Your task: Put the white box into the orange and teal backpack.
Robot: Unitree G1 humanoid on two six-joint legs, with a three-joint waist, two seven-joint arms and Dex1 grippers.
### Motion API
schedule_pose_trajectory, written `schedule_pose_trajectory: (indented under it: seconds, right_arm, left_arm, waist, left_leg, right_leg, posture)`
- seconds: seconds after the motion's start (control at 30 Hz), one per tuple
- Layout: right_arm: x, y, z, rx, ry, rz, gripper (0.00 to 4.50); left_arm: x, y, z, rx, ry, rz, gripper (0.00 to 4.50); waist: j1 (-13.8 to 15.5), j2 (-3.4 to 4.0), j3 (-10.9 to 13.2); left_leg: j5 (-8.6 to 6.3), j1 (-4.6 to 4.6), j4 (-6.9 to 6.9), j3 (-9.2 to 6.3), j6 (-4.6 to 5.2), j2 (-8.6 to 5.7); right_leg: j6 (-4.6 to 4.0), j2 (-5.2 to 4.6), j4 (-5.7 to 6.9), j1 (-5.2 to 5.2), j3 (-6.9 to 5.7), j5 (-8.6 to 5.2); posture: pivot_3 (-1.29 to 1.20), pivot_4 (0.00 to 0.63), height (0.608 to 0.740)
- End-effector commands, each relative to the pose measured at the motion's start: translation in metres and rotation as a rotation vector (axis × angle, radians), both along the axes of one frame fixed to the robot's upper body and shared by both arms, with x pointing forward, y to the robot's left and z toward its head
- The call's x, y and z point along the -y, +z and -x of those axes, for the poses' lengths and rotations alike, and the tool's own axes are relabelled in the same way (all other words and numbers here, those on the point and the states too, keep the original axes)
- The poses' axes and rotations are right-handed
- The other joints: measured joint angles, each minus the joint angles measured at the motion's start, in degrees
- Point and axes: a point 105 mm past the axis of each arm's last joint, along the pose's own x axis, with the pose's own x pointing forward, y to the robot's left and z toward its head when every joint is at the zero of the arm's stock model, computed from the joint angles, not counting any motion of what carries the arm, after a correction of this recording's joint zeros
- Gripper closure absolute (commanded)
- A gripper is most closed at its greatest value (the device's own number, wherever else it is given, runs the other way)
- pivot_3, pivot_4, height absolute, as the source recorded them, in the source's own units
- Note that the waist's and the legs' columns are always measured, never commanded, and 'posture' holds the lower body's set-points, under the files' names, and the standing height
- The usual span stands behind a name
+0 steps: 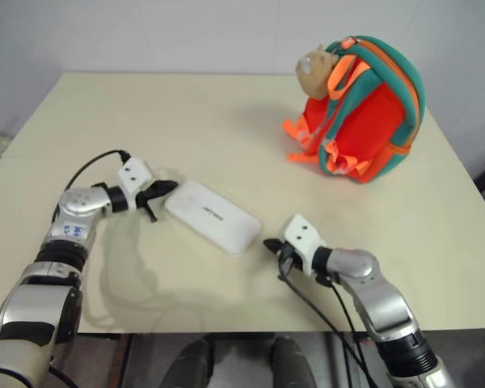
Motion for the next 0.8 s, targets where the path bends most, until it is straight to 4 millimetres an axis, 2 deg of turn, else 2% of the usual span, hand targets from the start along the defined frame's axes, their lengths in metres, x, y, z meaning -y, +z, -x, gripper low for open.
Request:
schedule_pose_trajectory:
  seconds: [0.03,0.23,0.37,0.53,0.8]
  right_arm:
    - [-0.003,0.010,-0.003,0.036,0.005,-0.017,4.50]
    - [0.005,0.013,-0.012,0.046,-0.004,-0.013,4.50]
    - [0.018,0.015,-0.020,0.049,-0.020,-0.008,4.50]
    - [0.024,0.016,-0.020,0.042,-0.013,-0.004,4.50]
    - [0.028,0.016,-0.025,0.036,0.015,0.013,4.50]
  left_arm:
    - [0.008,0.001,0.001,0.003,-0.032,0.014,4.48]
    - [0.009,0.000,0.007,-0.077,-0.033,0.131,4.48]
    - [0.006,-0.006,0.020,-0.111,-0.066,0.103,4.48]
    - [0.002,-0.010,0.032,-0.127,-0.067,0.098,4.48]
    - [0.015,-0.017,0.053,-0.179,-0.112,0.135,4.48]
  waist:
    - [-0.01,0.00,0.00]
    - [-0.09,0.00,0.00]
    - [-0.05,0.00,0.00]
    - [-0.02,0.00,0.00]
    - [-0.02,0.00,0.00]
  left_leg:
    - [0.00,0.00,0.00,0.00,0.00,0.00]
    - [0.00,0.00,0.00,0.00,0.00,-0.01]
    - [0.00,0.01,-0.01,-0.01,0.00,0.00]
    - [0.00,0.02,-0.01,-0.01,0.00,0.01]
    - [0.00,0.03,0.04,-0.02,0.00,0.01]
  right_leg:
    - [0.00,0.00,0.00,0.00,0.00,0.00]
    - [0.00,-0.01,0.00,0.01,0.00,0.00]
    - [0.00,0.00,0.02,0.00,0.00,0.00]
    - [0.00,0.00,0.02,0.01,0.00,0.00]
    - [0.00,-0.01,0.02,0.05,0.00,0.00]
  posture:
    - [0.00,0.150,0.740]
    - [0.00,0.150,0.740]
    - [0.00,0.150,0.740]
    - [0.00,0.150,0.740]
    - [0.00,0.150,0.740]
